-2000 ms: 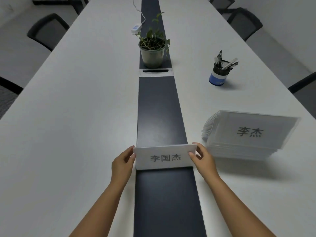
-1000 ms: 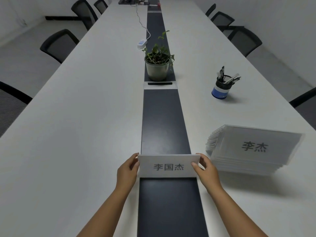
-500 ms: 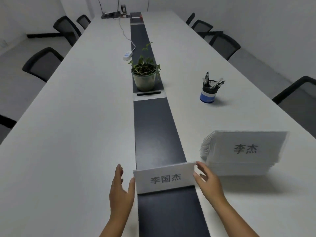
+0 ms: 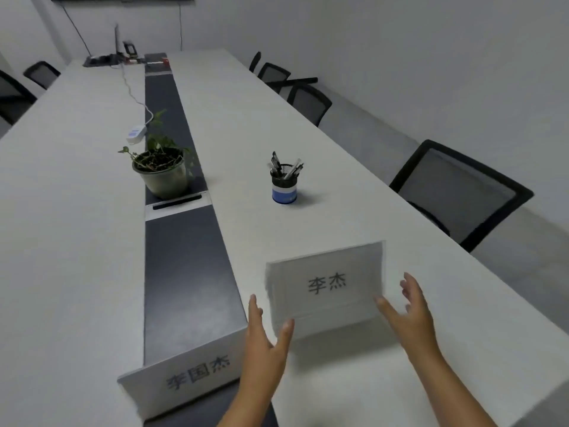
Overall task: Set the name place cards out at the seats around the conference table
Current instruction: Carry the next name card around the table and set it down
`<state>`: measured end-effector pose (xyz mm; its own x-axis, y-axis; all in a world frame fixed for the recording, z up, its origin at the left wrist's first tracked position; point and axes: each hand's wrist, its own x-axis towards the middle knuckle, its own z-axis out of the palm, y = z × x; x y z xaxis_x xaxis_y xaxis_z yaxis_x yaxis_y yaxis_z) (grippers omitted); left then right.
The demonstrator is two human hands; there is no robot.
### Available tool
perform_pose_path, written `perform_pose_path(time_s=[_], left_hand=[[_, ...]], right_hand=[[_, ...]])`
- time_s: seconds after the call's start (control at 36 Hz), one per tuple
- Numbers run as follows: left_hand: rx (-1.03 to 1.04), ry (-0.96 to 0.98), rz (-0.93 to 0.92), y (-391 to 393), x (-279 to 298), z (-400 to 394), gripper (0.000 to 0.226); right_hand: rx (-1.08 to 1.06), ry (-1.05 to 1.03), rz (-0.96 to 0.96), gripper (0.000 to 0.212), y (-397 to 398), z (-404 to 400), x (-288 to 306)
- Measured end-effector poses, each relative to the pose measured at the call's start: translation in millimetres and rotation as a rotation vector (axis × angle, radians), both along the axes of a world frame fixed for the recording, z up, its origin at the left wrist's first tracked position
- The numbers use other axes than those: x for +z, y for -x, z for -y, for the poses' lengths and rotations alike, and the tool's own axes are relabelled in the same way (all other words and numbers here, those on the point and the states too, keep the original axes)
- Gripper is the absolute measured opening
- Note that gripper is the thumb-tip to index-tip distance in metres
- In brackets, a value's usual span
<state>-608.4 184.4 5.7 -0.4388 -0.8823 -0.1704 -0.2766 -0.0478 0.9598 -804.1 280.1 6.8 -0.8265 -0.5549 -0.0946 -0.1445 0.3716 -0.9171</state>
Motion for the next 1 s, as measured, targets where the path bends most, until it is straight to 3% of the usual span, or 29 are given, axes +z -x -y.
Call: perform_pose_path(time_s=[0.11, 0.19, 0.25, 0.33, 0.5, 0.61, 0.72, 0.83, 0.94, 1.0], left_hand=[[0.114, 0.013, 0.007, 33, -4, 10, 0.073], [0.172, -0.02, 0.036, 40, -9, 17, 0.074], [0.204, -0.032, 0.039, 42, -12, 18, 0.076], [0.246, -0.013, 0.03, 46, -9, 15, 0.051], [0.378, -0.013, 0.071, 59, 6, -27, 0.06], [0.344, 0.003, 0.044, 80, 6, -60, 0.06], [0.144, -0.017, 0.007, 121, 0, -76, 0.057], [-0.069, -0.058, -0.012, 188, -2, -98, 0.074], [-0.292, -0.045, -0.017, 265, -5, -139, 0.074], [-0.379, -0.047, -0.027, 306, -7, -165, 0.079]], right_hand=[[0.274, -0.04, 0.189, 0.076, 44, 22, -7], [0.441, -0.055, 0.252, 0.07, 63, 35, -18], [0.493, -0.022, 0.289, 0.065, 68, 37, -21], [0.539, 0.023, 0.297, 0.059, 73, 36, -23], [0.553, 0.047, 0.331, 0.055, 84, 15, -21], [0.438, 0.026, 0.358, 0.087, 100, -36, -22], [0.218, 0.078, 0.376, 0.065, 124, -98, -14], [-0.031, 0.128, 0.338, 0.051, 162, -164, -8], [-0.232, 0.166, 0.318, 0.051, 209, -236, -3], [-0.3, 0.185, 0.301, 0.07, 236, -274, -3]])
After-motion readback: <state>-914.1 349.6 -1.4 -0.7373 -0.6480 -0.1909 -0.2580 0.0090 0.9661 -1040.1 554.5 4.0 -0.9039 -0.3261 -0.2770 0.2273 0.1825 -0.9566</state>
